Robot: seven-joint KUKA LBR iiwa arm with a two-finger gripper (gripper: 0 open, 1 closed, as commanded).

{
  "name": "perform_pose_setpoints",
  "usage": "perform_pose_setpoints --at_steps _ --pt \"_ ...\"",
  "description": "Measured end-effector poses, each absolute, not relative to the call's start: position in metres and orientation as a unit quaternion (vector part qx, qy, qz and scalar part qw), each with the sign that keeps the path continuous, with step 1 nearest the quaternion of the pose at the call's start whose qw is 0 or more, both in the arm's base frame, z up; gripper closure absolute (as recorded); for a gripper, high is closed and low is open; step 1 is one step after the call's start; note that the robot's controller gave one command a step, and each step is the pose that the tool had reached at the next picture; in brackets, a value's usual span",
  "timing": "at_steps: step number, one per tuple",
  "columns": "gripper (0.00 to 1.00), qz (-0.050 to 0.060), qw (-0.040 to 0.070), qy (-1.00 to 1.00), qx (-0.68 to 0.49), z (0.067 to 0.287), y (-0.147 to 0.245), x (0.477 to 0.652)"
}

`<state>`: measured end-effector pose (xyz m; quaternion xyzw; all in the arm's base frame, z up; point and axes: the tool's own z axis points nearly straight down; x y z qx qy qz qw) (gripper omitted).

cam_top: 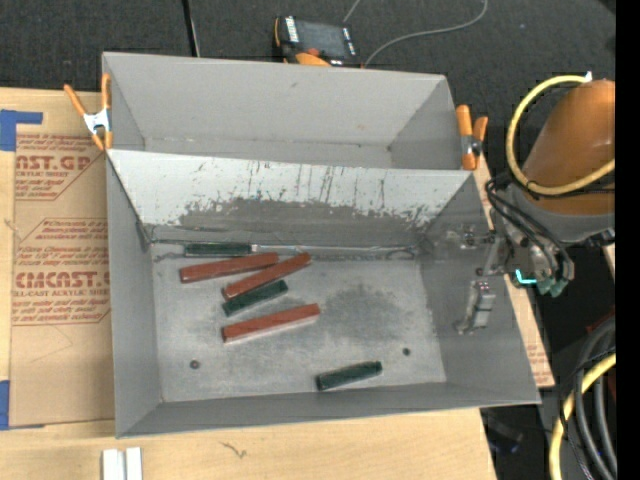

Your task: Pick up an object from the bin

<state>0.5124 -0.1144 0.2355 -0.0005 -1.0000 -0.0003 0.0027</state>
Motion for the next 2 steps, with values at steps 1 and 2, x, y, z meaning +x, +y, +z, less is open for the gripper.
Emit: perform_pose_setpoints --at_steps 1,2 --pt "0.0 -0.001 0.0 -0.998 0.068 0.066 -0.029 0.492" --pt "0.0 -0.001 -0.001 -0.997 0.074 0.101 -0.008 0.479"
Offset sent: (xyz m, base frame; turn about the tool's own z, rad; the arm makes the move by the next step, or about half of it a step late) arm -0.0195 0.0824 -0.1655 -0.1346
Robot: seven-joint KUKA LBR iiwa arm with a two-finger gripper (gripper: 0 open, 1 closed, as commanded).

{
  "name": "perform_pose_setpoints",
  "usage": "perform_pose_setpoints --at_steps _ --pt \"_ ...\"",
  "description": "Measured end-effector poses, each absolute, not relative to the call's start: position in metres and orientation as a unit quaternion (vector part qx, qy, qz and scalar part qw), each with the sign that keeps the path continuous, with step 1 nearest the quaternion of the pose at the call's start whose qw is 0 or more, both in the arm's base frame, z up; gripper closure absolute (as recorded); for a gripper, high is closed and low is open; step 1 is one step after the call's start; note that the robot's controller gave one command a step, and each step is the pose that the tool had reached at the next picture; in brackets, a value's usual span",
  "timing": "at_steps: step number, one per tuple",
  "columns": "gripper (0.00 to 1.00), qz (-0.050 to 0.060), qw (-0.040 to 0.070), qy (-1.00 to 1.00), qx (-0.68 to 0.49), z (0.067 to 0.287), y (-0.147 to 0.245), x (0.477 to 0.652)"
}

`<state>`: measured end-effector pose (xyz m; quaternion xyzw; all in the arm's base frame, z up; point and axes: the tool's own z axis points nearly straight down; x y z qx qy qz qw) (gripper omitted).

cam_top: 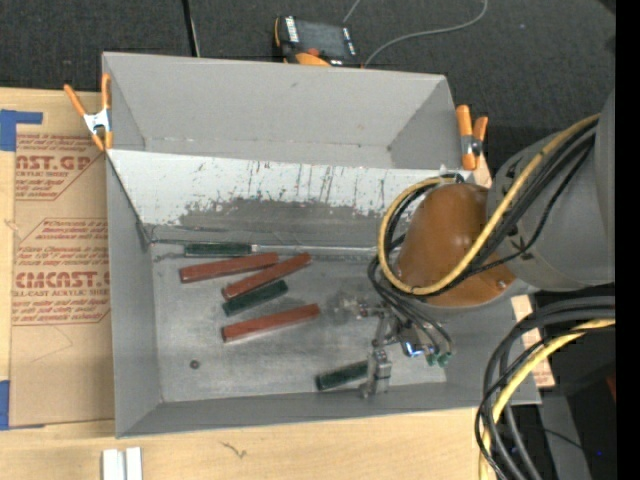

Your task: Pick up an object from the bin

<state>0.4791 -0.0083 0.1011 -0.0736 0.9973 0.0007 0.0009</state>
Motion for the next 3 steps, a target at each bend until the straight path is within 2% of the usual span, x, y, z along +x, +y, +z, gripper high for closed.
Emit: perform_pose_setpoints --at_steps 1,2,3 --pt "0.0 0.0 0.0 0.998 -0.055 0.109 -0.017 0.48" --pt "0.0 0.001 0.004 1.0 -0.027 0.069 -0.008 0.483" --pt "0.0 0.0 0.004 1.0 -0.027 0.07 -0.007 0.485"
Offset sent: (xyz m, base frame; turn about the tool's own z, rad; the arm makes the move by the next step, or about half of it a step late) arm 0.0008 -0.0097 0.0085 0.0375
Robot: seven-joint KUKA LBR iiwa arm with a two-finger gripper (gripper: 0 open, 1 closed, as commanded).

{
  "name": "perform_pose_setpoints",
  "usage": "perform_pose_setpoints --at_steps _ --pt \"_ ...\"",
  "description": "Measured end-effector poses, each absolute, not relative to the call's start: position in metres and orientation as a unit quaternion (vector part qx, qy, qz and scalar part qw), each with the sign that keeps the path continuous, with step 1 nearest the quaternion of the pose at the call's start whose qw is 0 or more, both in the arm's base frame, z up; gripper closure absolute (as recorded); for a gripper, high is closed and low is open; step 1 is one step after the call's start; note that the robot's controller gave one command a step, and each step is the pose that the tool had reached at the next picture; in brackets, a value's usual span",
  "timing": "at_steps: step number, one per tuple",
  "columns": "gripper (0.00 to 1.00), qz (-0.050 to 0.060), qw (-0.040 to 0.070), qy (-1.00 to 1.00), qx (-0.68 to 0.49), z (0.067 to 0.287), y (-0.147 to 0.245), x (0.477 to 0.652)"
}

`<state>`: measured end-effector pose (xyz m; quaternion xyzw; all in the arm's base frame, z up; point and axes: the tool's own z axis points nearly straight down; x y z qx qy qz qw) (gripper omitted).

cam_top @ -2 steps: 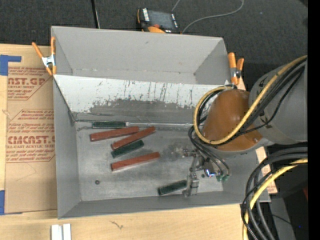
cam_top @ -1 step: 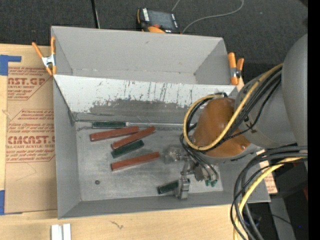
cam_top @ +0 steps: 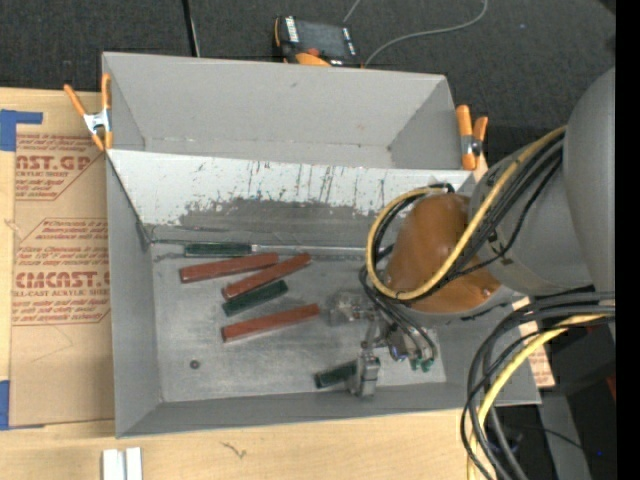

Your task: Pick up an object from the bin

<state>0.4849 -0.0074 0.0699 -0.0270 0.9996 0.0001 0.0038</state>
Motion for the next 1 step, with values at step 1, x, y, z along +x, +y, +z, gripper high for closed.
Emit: perform_pose_setpoints --at_steps 1 --pt "1.0 0.0 0.0 1.0 -0.028 0.0691 -0.0071 0.483"
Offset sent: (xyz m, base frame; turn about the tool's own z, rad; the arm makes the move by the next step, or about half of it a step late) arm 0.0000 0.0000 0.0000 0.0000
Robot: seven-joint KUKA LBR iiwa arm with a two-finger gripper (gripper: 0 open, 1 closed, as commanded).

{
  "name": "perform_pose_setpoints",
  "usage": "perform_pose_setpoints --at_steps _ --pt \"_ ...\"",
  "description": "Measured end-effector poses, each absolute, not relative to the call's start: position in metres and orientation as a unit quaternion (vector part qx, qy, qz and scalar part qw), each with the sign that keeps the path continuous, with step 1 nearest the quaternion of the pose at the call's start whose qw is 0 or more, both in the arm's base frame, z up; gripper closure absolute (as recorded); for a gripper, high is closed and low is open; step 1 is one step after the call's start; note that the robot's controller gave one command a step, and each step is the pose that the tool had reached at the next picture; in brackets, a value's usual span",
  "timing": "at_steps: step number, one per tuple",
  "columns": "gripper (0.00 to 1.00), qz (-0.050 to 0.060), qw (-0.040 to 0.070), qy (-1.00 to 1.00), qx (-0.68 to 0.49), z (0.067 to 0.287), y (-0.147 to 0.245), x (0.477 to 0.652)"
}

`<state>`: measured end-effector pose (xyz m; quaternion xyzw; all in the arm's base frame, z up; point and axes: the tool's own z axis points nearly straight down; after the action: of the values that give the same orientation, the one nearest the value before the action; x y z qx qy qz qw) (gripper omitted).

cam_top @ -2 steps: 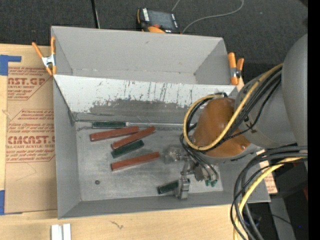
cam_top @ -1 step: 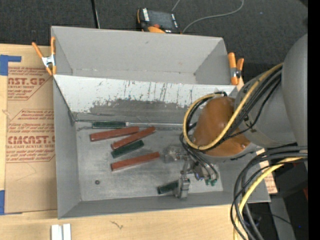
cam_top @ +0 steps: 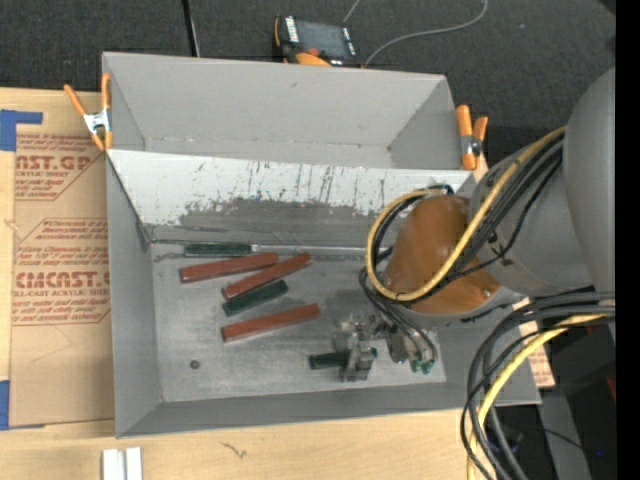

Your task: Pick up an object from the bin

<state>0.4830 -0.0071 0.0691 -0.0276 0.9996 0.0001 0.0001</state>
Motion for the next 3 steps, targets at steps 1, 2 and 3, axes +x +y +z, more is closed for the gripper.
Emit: perform_pose_setpoints --at_steps 1,2,3 --pt "1.0 0.0 0.001 1.0 -0.027 0.086 -0.007 0.483" --pt "1.0 0.0 0.003 1.0 -0.027 0.15 -0.007 0.485" --pt "1.0 0.0 0.001 1.0 -0.027 0.158 -0.007 0.485"
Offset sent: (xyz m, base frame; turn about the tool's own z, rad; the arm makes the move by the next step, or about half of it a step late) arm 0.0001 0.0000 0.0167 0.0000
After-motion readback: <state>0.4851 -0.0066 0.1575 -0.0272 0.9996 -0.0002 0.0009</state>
